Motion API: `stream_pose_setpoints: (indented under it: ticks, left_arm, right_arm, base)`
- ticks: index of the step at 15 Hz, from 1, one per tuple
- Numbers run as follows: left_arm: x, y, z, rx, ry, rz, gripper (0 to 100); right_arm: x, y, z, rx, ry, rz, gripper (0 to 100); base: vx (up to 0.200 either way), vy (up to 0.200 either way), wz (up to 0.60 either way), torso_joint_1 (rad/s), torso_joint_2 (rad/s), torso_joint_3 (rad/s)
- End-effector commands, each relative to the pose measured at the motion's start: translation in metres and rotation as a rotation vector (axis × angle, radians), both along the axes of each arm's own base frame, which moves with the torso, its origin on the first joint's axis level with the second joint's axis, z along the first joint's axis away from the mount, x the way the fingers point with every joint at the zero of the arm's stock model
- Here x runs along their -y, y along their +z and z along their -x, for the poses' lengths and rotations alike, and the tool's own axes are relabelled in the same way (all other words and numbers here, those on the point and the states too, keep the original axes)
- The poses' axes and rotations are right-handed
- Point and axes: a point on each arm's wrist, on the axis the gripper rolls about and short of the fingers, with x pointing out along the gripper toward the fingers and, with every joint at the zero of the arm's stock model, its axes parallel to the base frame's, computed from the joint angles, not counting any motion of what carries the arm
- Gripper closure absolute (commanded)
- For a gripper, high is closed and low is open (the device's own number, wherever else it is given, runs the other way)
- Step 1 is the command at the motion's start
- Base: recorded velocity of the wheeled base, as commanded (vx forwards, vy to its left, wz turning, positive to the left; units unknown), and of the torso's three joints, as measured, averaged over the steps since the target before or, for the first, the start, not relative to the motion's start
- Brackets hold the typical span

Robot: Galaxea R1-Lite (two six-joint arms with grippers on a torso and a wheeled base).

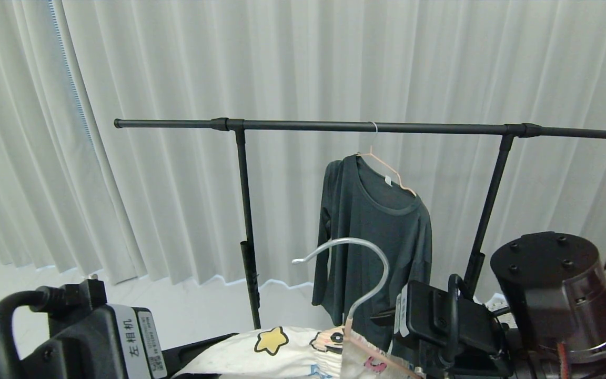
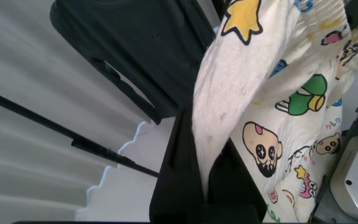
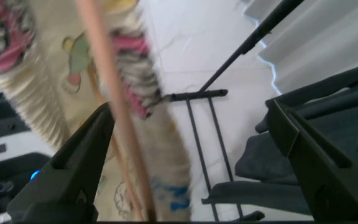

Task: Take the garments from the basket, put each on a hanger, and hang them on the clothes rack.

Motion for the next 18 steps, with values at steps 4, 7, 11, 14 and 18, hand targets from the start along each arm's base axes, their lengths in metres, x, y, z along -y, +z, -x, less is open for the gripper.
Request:
stream_pose_setpoints:
  ticks: [4,7,11,14,18]
  left_arm:
    - [0.003,0.002,-0.002,0.013,0.001,0.024,100]
    - [0.005,0.003,-0.003,0.02,0.001,0.036,100]
    - [0.005,0.003,-0.002,0.021,-0.002,0.035,100]
    - [0.005,0.003,-0.002,0.022,-0.001,0.032,100]
    - [0.003,0.003,-0.002,0.022,0.006,0.039,0]
  right_arm:
    - [0.002,0.004,0.003,0.006,0.008,-0.014,100]
    - [0.002,0.005,0.003,0.009,0.011,-0.019,100]
    - [0.005,0.009,0.005,0.016,0.009,-0.033,100]
    - [0.008,0.014,0.006,0.03,0.009,-0.05,100]
    - [0.017,0.025,0.012,0.055,0.009,-0.086,100]
  base:
    - [0.0,0.0,0.0,0.0,0.0,0.0]
    - [0.0,0.0,0.0,0.0,0.0,0.0]
    - [0.0,0.0,0.0,0.0,0.0,0.0]
    - [0.0,0.0,0.0,0.0,0.0,0.0]
    - [0.0,0.0,0.0,0.0,0.0,0.0]
